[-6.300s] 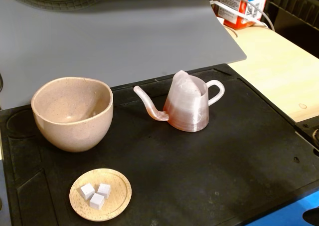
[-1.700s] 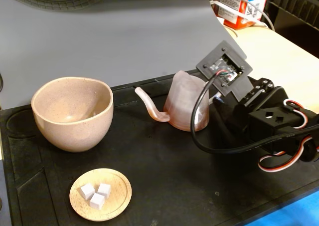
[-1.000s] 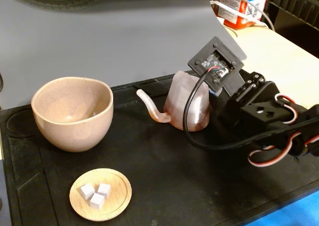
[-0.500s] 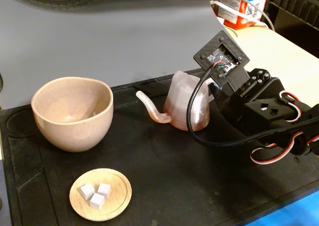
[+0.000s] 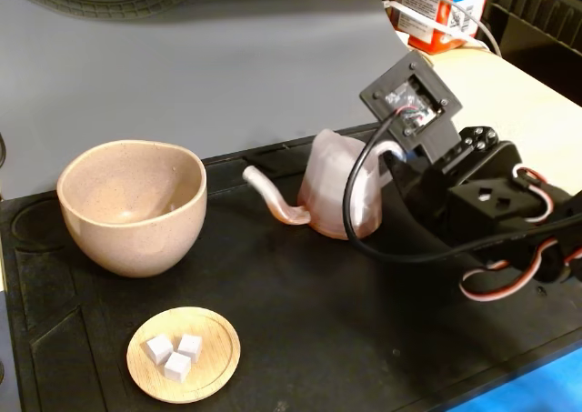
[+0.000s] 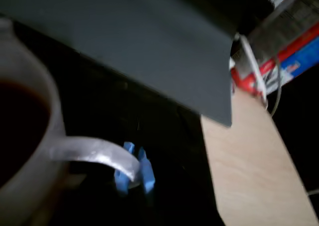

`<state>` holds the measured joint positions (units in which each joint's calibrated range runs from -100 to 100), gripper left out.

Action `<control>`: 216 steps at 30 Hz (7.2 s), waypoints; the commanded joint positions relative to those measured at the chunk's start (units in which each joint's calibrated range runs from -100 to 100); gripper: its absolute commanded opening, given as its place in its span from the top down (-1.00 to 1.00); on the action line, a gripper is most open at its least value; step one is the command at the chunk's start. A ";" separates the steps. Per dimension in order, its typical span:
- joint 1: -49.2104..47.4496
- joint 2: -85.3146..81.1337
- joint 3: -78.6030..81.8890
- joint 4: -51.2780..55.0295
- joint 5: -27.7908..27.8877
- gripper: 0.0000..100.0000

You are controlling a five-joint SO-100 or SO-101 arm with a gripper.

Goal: Pick up a kettle and pour liquid into a cup.

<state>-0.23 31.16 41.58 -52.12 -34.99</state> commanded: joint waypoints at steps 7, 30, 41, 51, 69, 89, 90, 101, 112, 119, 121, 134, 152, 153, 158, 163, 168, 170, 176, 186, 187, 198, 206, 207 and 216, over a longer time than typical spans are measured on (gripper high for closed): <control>-3.62 -21.27 3.16 9.36 -0.35 0.99; -4.68 -22.21 -14.63 20.52 0.28 0.99; -5.97 -21.78 -18.62 20.52 10.41 0.99; -5.90 -21.35 -19.80 20.52 17.07 0.99; -7.27 -21.35 -25.24 24.84 19.96 0.99; -5.21 -21.18 -24.06 29.68 7.10 0.99; -4.60 -21.18 -23.97 29.68 5.94 0.99; -0.80 -17.17 -8.73 20.78 5.47 0.99; -0.65 -6.85 -8.55 14.38 5.47 0.99; 1.41 -6.85 -2.65 14.98 5.05 0.99; 1.33 -6.85 -2.83 14.81 5.05 0.99; 0.19 -6.85 -3.56 12.82 5.89 0.98; -1.03 -4.80 -3.28 11.61 8.15 0.45; -1.10 -4.97 -2.83 11.61 7.83 0.45; -1.10 -11.97 4.34 12.22 7.73 0.46; -1.10 -23.06 16.41 11.70 7.73 0.52; -2.63 -46.18 31.65 12.48 7.20 0.63; -4.30 -55.48 35.83 11.79 4.53 0.78; -5.97 -76.22 40.36 12.56 0.33 0.99; -5.36 -108.64 41.63 44.56 -10.64 0.99; -5.36 -113.76 41.73 52.77 -12.06 0.99; -5.75 -130.14 58.15 65.22 -17.20 0.99; -5.29 -130.14 58.15 106.04 -17.09 0.99; -5.29 -130.14 58.15 110.96 -17.04 0.99; -5.75 -129.97 58.24 127.57 -16.83 0.99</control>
<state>-5.67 -98.80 99.61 73.30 -52.07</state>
